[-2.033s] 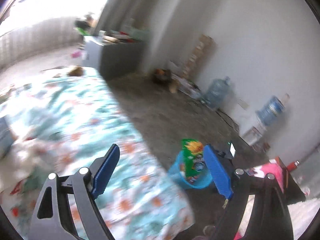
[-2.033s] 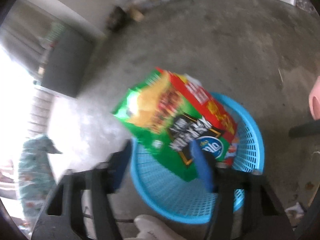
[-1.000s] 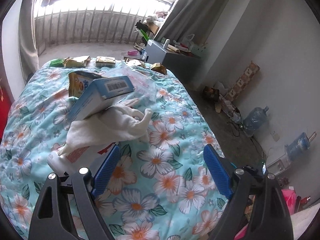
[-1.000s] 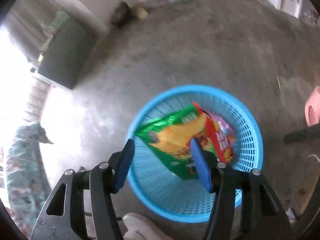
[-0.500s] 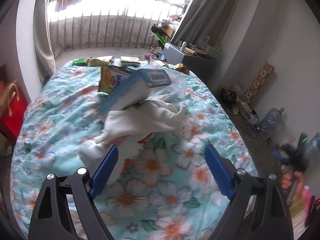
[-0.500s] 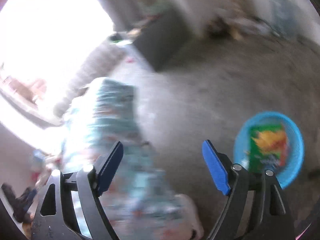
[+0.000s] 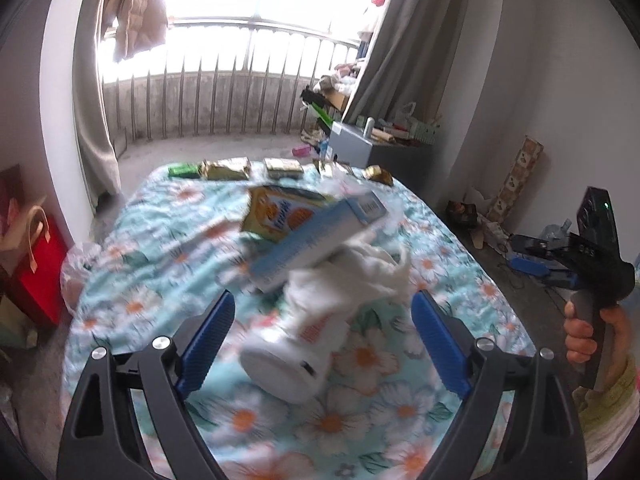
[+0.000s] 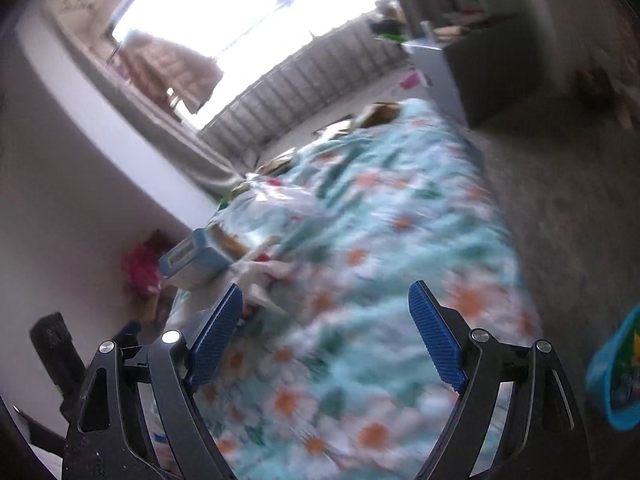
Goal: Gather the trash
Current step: 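Grasp the orange Enaak snack bag with the left tool while the right tool grasps a clear wrapper, then carry the snack bag and wrapper over the blue wastebasket and open both tools, then move both open tools back over the bed, then grasp the blue-white tissue box with the left tool while the right tool grasps the clear plastic cup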
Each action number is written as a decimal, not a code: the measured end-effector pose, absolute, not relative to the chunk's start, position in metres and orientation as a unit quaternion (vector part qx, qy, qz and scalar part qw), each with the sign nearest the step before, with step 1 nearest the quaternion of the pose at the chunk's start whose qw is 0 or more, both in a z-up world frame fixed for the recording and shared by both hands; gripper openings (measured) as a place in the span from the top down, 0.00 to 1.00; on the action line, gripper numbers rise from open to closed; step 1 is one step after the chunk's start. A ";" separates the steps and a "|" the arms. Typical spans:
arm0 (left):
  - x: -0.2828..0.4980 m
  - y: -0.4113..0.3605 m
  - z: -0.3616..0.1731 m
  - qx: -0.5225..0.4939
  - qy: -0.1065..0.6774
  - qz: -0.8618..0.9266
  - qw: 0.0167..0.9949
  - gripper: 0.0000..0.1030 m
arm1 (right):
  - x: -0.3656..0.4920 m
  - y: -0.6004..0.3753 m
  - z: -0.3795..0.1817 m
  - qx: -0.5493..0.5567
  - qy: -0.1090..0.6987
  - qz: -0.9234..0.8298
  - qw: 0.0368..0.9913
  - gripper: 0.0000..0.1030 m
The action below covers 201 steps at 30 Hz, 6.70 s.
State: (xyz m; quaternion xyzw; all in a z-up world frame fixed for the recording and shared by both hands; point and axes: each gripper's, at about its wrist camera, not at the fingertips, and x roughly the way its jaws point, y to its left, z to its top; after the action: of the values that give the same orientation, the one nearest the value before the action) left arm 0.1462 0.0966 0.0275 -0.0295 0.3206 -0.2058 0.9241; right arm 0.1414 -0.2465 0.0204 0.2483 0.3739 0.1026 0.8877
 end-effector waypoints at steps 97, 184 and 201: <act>0.141 -0.049 0.118 -0.045 0.265 -0.470 0.841 0.99 | 0.002 -0.375 0.068 0.226 0.279 -0.043 0.932 0.97; 0.126 0.108 0.046 -0.104 0.244 -0.259 0.929 0.08 | 0.192 -0.219 0.060 0.246 0.400 0.212 0.857 0.18; 0.182 0.034 0.030 0.107 0.221 -0.263 0.933 0.09 | 0.353 -0.124 0.002 0.128 0.555 0.252 0.782 0.17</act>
State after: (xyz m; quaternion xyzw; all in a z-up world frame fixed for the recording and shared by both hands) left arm 0.1820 0.0344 0.0296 0.1072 0.2214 -0.2634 0.9328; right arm 0.3530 -0.1236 0.0015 0.1279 0.5555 0.2522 0.7820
